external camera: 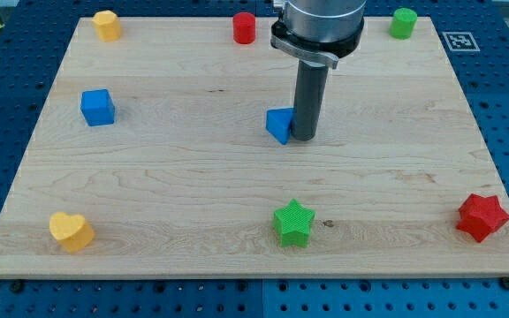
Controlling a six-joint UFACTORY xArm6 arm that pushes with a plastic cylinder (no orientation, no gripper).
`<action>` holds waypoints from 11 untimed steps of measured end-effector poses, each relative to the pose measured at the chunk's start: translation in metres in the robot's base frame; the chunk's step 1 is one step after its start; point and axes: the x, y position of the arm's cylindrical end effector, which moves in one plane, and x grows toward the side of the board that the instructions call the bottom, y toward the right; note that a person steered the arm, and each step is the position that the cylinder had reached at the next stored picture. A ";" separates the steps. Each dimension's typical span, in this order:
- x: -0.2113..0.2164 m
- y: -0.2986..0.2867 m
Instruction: Point your arm at green star
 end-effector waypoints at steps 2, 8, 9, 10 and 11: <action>0.003 -0.011; 0.105 -0.111; 0.137 -0.080; 0.143 -0.065; 0.143 -0.056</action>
